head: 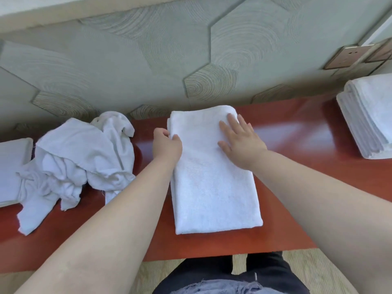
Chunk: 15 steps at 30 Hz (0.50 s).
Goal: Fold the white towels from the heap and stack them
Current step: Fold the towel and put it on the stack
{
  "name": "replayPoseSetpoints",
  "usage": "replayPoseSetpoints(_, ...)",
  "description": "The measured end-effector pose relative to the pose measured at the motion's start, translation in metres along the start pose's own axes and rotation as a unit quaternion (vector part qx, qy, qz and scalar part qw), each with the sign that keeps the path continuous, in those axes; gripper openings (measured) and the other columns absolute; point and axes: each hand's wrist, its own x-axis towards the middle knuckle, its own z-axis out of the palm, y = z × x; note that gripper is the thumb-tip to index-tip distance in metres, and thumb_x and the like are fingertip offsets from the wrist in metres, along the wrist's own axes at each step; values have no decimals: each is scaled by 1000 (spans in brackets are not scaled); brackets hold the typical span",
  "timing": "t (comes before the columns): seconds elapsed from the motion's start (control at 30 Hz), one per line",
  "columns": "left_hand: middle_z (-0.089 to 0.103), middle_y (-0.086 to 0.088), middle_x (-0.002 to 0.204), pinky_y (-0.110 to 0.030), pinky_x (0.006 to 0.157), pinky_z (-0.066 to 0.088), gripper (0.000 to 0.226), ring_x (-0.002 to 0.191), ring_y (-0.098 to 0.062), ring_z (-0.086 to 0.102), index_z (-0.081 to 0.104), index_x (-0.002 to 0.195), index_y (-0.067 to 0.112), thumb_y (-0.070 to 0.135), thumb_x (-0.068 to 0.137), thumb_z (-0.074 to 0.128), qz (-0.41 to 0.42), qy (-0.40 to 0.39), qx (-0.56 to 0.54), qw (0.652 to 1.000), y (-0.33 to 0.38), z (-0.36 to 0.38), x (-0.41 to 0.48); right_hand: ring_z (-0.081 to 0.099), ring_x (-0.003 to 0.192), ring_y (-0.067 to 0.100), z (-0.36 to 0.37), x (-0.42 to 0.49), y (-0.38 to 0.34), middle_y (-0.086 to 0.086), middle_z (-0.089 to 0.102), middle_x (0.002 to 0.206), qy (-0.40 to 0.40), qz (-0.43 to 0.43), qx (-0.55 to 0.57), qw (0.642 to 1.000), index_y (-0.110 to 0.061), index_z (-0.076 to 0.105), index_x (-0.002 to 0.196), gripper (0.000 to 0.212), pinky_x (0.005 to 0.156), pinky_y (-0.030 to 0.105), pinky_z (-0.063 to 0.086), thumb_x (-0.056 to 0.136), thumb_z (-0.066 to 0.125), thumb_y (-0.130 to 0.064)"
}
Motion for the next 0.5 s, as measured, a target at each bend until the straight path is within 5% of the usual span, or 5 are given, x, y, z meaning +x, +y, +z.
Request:
replayPoseSetpoints(0.1, 59, 2, 117, -28, 83, 44, 55, 99, -20, 61, 49, 132, 10, 41, 92, 71, -14, -27, -26, 999, 24, -3, 24, -12, 158, 27, -1, 20, 1, -1, -11, 173, -11, -20, -33, 999, -26, 8, 165, 69, 129, 49, 1, 106, 28, -55)
replayPoseSetpoints(0.27, 75, -11, 113, -50, 94, 59, 13, 104, -29, 73, 68, 109, 15, 13, 97, 63, -17, -126, -167, 978, 32, -1, 50, 1, 159, 29, 6, 30, -7, 3, 10, 172, 71, 2, 76, 995, -19, 23, 163, 59, 128, 51, 6, 108, 36, -36)
replayPoseSetpoints(0.33, 71, -3, 116, -44, 97, 57, 25, 107, -25, 70, 62, 119, 20, 15, 95, 62, 14, -113, -90, 989, 25, -2, 51, 8, 158, 29, -1, 37, -5, 5, 18, 170, 117, 66, 163, 977, -16, 24, 163, 59, 128, 49, 8, 106, 38, -22)
replayPoseSetpoints(0.43, 62, 4, 120, -25, 88, 47, 43, 105, -16, 62, 53, 135, 20, 12, 93, 58, 64, -76, -36, 994, 26, -3, 51, 13, 157, 34, -12, 57, 7, 6, 29, 166, 55, 84, 191, 976, -13, 26, 162, 65, 129, 38, 6, 98, 35, -10)
replayPoseSetpoints(0.5, 62, 4, 117, -19, 81, 41, 47, 101, -16, 59, 54, 135, 20, 3, 91, 49, 91, -62, -23, 994, 33, -2, 50, 27, 151, 36, -25, 70, 13, 10, 42, 159, 12, 86, 221, 971, -16, 40, 157, 70, 126, 39, 20, 88, 32, -15)
